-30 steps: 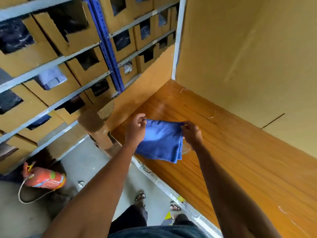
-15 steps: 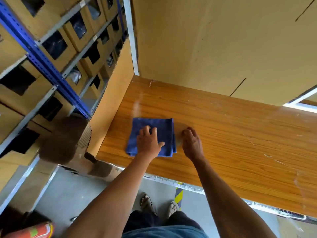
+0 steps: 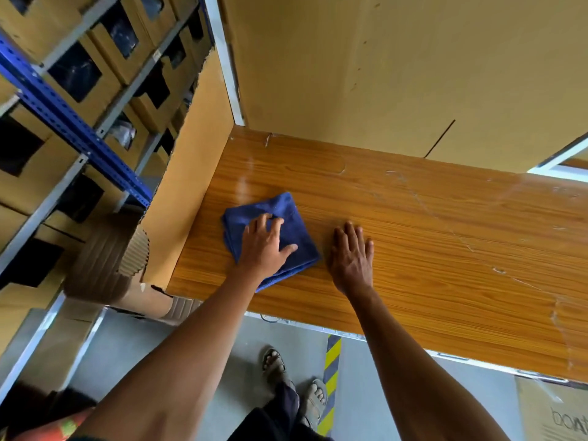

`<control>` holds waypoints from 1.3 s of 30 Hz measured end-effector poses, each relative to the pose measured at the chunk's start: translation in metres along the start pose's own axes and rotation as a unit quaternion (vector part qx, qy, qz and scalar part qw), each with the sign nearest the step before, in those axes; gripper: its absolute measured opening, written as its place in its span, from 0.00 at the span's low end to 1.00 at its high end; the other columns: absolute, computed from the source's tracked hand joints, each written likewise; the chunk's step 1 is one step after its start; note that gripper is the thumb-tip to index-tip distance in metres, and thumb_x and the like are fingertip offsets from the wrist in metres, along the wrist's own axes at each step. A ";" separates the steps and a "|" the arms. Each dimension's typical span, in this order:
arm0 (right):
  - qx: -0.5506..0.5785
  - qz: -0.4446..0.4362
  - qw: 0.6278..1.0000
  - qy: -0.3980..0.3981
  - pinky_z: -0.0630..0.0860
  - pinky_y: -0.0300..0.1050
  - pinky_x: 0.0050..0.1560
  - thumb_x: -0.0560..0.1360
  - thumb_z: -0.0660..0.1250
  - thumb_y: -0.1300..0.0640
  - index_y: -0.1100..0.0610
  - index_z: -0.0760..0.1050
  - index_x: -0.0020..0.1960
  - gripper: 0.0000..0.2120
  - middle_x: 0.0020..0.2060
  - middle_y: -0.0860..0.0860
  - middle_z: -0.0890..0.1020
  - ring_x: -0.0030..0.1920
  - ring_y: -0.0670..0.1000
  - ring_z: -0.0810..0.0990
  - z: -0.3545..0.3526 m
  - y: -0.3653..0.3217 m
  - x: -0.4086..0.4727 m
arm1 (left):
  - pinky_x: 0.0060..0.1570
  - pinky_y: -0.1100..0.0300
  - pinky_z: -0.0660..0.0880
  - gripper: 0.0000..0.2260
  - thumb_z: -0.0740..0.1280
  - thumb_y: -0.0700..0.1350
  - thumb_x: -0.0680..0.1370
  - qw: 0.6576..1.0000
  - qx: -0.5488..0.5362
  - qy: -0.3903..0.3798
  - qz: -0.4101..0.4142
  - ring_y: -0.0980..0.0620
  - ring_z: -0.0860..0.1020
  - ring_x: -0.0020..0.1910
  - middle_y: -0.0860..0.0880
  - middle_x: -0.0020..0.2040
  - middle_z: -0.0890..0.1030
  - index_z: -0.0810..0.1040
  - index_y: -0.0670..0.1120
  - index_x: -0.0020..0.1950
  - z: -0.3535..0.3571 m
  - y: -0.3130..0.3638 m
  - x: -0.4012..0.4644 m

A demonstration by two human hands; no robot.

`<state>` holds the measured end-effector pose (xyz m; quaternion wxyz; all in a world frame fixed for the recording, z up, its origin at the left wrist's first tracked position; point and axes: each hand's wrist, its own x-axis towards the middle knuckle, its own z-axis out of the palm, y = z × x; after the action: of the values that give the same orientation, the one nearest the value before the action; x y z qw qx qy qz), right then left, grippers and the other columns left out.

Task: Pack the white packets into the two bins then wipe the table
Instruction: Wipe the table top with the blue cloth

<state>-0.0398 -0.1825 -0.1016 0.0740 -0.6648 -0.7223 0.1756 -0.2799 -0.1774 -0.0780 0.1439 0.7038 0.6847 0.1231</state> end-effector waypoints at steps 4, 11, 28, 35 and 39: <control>-0.047 -0.021 0.999 0.009 0.46 0.65 0.82 0.84 0.43 0.46 0.51 0.56 0.85 0.31 0.86 0.51 0.52 0.85 0.56 0.47 0.003 0.000 0.008 | 0.75 0.28 0.58 0.32 0.68 0.58 0.74 0.999 -0.004 -0.043 0.011 0.36 0.60 0.81 0.42 0.81 0.64 0.70 0.48 0.76 0.012 0.001 0.002; -0.071 -0.013 0.997 0.023 0.43 0.66 0.82 0.86 0.46 0.41 0.45 0.50 0.86 0.29 0.86 0.46 0.49 0.85 0.54 0.45 0.006 -0.008 0.040 | 0.74 0.30 0.61 0.25 0.60 0.59 0.78 0.999 -0.006 -0.029 0.045 0.41 0.62 0.80 0.45 0.81 0.64 0.73 0.53 0.73 0.004 -0.007 0.009; -0.101 -0.008 0.994 0.027 0.42 0.69 0.81 0.87 0.40 0.43 0.45 0.40 0.86 0.28 0.85 0.46 0.41 0.85 0.54 0.38 0.006 -0.018 0.103 | 0.78 0.26 0.46 0.28 0.42 0.68 0.85 0.987 0.149 -0.023 0.054 0.40 0.44 0.86 0.53 0.87 0.44 0.47 0.64 0.86 0.030 -0.007 0.053; -0.099 -0.008 0.995 0.024 0.42 0.69 0.81 0.87 0.40 0.43 0.45 0.38 0.86 0.28 0.85 0.46 0.40 0.85 0.55 0.38 0.003 -0.017 0.102 | 0.75 0.21 0.45 0.31 0.42 0.65 0.82 0.987 0.135 -0.080 0.027 0.34 0.41 0.84 0.48 0.87 0.42 0.48 0.60 0.86 0.025 0.009 0.067; -0.102 -0.008 0.994 0.027 0.42 0.69 0.81 0.87 0.40 0.43 0.45 0.38 0.86 0.29 0.85 0.46 0.40 0.85 0.55 0.37 0.004 -0.018 0.101 | 0.74 0.21 0.42 0.31 0.39 0.68 0.83 0.989 0.131 -0.066 0.021 0.38 0.37 0.85 0.52 0.87 0.39 0.43 0.63 0.86 0.028 0.006 0.071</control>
<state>-0.0684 -0.0847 -0.1123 0.0273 -0.6678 -0.7393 0.0824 -0.2620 -0.1072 -0.1031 0.0925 0.7374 0.6690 -0.0115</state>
